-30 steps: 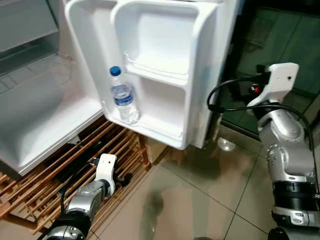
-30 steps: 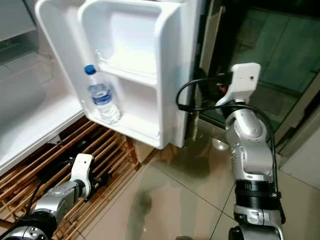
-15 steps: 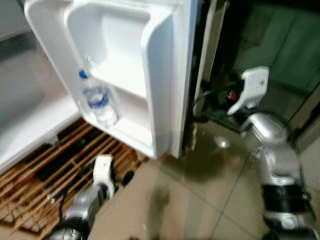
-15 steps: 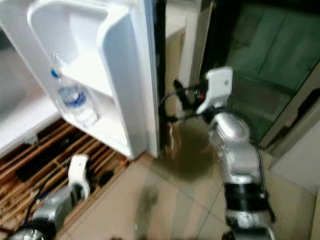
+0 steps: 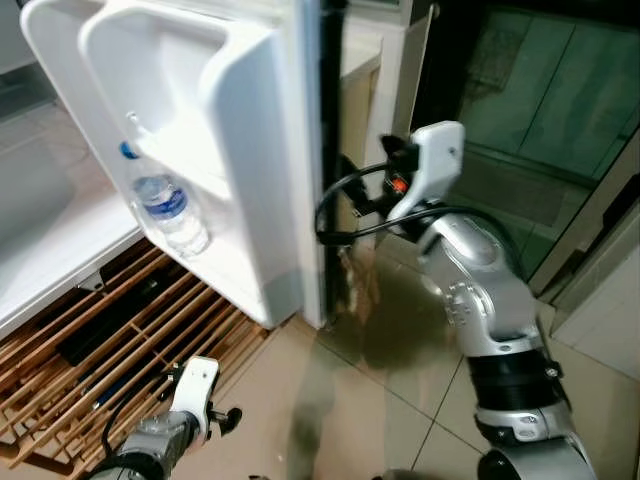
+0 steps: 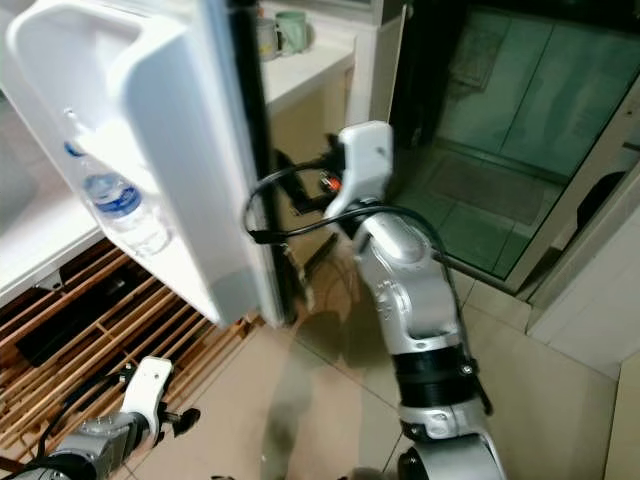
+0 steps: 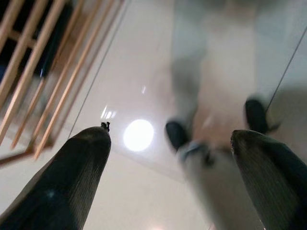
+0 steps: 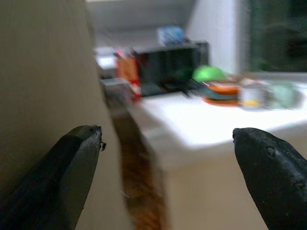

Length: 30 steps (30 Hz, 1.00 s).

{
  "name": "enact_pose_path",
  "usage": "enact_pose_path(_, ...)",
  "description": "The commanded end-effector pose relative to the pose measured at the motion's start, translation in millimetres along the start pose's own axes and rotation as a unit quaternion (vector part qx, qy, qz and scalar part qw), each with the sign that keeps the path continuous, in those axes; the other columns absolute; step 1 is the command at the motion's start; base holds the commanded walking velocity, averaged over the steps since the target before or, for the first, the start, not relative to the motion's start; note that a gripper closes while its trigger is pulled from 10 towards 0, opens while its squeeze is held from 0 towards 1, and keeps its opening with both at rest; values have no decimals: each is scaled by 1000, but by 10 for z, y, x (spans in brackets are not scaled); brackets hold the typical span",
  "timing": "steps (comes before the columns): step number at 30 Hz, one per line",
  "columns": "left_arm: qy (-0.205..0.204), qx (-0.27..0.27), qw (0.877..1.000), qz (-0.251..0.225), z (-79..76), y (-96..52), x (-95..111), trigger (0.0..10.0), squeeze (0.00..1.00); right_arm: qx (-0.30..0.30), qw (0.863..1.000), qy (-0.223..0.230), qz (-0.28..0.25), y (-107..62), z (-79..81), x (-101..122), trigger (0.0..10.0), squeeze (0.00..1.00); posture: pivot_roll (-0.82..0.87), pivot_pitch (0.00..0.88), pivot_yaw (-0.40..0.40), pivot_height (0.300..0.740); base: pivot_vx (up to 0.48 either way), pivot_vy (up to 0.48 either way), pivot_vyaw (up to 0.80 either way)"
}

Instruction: Restocking fridge

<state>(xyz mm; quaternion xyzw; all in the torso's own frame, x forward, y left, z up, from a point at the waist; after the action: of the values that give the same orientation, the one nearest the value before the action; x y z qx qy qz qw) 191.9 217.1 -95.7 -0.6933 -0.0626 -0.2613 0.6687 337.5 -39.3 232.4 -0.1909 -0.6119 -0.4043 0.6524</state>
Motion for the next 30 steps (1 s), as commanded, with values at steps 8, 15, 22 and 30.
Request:
enact_pose_path(8, 24, 25, 997, 63, 47, -50, -396, 10000, 0, 209, 967, 144, -13, 136, 812, 177, 10000, 27, -77, 0, 58, 740, 0, 0, 0)
enact_pose_path(15, 3, 29, 997, 72, 38, -64, -495, 10000, 0, 191, 959, 208, -37, 39, 542, 312, 10000, 24, -73, 0, 51, 740, 0, 0, 0)
enact_pose_path(22, -37, 30, 996, 73, 28, -70, -539, 10000, 0, 107, 974, 201, -11, -165, 151, 158, 10000, 27, -83, 0, 53, 740, 0, 0, 0)
enact_pose_path(30, -40, 20, 998, 42, 15, -50, -424, 10000, 0, -27, 992, 120, 41, -335, -217, -149, 10000, 27, -84, 0, 50, 740, 0, 0, 0)
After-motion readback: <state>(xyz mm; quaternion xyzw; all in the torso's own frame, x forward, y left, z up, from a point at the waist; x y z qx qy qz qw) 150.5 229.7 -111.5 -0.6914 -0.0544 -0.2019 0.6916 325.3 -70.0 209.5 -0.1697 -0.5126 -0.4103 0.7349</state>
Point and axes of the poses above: a point about 5 cm out from each wrist's last joint towards the gripper, its own y axis pointing out of the wrist towards the gripper, its own x axis along the axis of the wrist's last joint, z = x × y, the point moved 2 cm from there along y, pointing out of the wrist towards the gripper, and after that the axes turned 4 degrees about y, right-handed, at the moved point
